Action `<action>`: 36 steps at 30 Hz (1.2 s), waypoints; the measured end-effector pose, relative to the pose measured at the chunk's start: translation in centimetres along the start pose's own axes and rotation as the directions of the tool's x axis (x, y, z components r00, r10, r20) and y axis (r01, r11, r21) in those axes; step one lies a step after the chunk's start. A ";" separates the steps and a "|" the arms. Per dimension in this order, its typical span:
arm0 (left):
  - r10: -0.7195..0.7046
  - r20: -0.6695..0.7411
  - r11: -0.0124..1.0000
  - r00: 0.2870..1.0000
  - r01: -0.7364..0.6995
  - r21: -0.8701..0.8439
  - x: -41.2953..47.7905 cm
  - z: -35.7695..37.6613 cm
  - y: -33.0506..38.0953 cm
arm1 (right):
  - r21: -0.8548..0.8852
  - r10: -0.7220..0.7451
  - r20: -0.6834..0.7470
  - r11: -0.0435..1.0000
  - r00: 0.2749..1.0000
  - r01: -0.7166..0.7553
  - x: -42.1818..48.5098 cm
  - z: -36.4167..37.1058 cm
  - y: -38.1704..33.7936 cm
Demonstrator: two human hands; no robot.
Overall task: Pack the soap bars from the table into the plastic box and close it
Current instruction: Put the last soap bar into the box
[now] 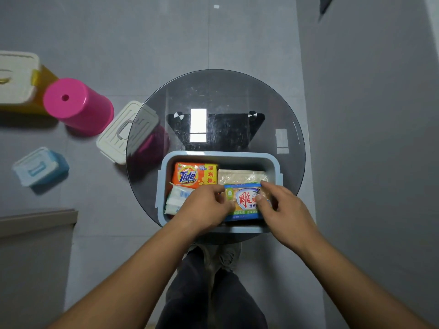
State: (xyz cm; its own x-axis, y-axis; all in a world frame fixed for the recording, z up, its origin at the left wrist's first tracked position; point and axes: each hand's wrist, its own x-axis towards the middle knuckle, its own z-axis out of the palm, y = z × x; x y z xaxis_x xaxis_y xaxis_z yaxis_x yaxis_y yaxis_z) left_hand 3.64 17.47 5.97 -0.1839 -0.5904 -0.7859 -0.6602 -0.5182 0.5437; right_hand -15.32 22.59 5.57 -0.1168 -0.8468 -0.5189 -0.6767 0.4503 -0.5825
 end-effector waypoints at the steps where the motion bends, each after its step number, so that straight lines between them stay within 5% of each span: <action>1: 0.001 -0.009 1.000 1.000 -0.001 0.018 -0.1 0.2 0.0 | 0.028 0.007 0.003 1.000 1.000 -0.007 -0.2 -0.1 -0.1; 11: -0.031 -0.010 0.971 0.999 0.028 -0.236 0.3 -0.5 -0.2 | 0.215 0.095 0.054 0.971 0.994 -0.104 0.3 -0.7 -0.2; 21: -0.020 0.057 0.991 0.998 0.028 -0.135 0.7 -0.2 -0.5 | 0.163 0.034 0.061 0.986 0.998 -0.043 0.0 -1.1 -0.4; 36: 0.057 -0.068 0.995 0.996 -0.052 0.080 1.3 -0.2 -0.4 | -0.080 -0.028 0.018 0.996 0.999 0.029 0.4 0.4 0.5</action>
State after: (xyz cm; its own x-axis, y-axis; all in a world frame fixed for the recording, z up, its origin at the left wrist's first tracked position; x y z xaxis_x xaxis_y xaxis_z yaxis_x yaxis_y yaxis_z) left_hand 3.76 16.79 4.80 -0.1716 -0.6597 -0.7317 -0.7062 -0.4355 0.5583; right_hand -15.44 22.58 4.77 -0.0850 -0.8538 -0.5137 -0.7355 0.4016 -0.5457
